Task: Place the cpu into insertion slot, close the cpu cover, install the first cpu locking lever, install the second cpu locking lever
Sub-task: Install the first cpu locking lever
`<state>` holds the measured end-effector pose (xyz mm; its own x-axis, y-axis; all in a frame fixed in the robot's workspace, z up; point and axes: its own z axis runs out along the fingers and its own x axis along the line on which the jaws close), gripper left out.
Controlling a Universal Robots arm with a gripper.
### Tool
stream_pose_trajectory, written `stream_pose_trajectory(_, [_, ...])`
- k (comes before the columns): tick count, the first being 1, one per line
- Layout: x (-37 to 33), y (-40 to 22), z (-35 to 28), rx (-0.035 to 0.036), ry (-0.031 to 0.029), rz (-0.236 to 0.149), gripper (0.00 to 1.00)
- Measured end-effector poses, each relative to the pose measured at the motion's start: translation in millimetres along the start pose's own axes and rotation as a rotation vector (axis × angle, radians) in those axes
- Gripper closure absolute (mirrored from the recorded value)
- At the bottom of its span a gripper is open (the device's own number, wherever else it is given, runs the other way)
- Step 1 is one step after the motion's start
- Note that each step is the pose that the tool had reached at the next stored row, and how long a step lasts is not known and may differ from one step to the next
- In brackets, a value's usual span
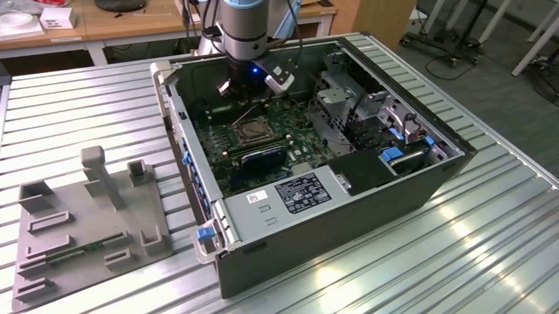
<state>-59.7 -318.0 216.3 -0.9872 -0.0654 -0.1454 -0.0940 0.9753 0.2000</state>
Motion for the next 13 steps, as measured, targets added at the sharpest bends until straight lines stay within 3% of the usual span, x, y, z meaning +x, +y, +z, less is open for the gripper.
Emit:
stream_pose_trajectory(5, [-1.7,2.4,-11.4,-0.0001,0.0000,0.000,0.89])
stream_pose_trajectory(13, [-3.6,5.0,-23.7,-0.0040,-0.0004,0.001,0.89])
